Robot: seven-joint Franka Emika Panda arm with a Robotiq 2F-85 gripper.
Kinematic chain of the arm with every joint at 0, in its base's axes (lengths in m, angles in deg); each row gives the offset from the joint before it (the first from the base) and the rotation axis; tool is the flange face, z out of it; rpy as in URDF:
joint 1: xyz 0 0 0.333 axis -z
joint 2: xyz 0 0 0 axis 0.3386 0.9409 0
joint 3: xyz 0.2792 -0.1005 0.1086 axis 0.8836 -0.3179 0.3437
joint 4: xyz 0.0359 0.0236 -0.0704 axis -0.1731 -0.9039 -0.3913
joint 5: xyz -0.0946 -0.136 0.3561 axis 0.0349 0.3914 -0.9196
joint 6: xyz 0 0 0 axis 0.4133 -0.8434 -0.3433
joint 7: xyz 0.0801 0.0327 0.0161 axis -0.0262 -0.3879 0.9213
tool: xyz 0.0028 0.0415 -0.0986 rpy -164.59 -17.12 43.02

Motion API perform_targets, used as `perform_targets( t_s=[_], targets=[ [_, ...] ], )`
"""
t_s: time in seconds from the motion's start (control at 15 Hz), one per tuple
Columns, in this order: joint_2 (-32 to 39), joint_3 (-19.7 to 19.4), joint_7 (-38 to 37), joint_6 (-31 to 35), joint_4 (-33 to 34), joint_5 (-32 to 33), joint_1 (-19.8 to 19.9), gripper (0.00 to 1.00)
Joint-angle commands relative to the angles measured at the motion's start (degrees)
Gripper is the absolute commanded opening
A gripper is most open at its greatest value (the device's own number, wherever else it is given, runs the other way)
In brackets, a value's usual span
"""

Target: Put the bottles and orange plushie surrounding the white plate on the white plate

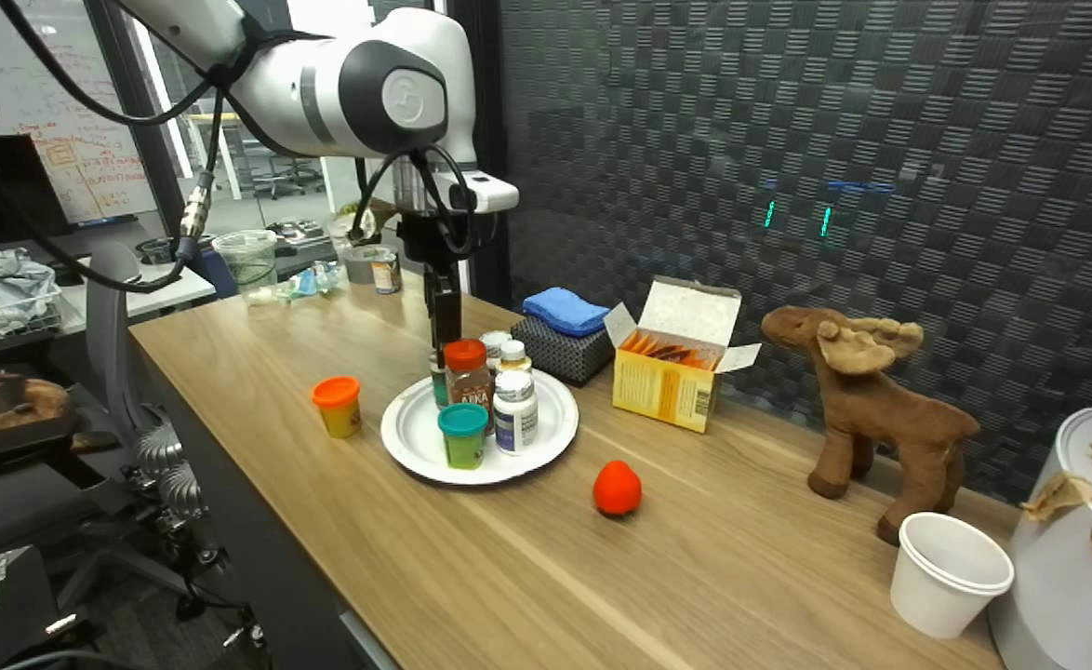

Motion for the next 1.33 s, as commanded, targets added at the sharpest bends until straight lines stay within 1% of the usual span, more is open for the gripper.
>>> perform_targets(
  t_s=[0.0,0.07,0.33,0.47,0.53,0.73,0.87,1.07,1.27],
  targets=[
    [-2.3,0.1,-0.5,0.5,0.2,1.1,-1.6,0.95],
    [-3.0,0.1,-0.7,0.6,0.1,1.6,-2.1,1.0],
    [-8.6,1.3,-2.4,1.4,-1.0,4.6,-4.8,1.0],
    [-12.0,3.0,-2.5,0.4,-2.4,4.0,-5.3,1.0],
    [-14.1,4.4,-1.8,-0.9,-3.9,1.4,-5.2,1.0],
    [-18.2,6.7,-1.6,-1.6,-8.2,0.8,-5.2,1.0],
    [-20.4,7.8,-1.6,-2.3,-12.3,-0.4,-4.6,1.0],
    [-22.3,8.2,-1.1,-1.6,-18.0,-1.8,-4.0,1.0],
    [-22.5,7.9,0.3,0.2,-21.7,-3.1,-3.2,1.0]
  ],
)
